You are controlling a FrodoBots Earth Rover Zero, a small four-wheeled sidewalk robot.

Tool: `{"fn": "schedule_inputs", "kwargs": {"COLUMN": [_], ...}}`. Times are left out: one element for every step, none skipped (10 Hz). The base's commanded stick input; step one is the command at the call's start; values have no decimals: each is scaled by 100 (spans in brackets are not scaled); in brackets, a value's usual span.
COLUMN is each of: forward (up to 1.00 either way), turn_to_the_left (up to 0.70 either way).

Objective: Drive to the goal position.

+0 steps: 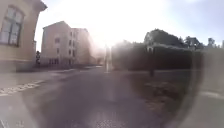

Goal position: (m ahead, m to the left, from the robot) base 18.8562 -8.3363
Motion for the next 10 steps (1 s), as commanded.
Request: {"fn": "schedule_inputs", "kwargs": {"forward": [44,44,44,44,44,44,44,44,44,44], "turn_to_the_left": [2,2,2,2,2,2,2,2,2,2]}}
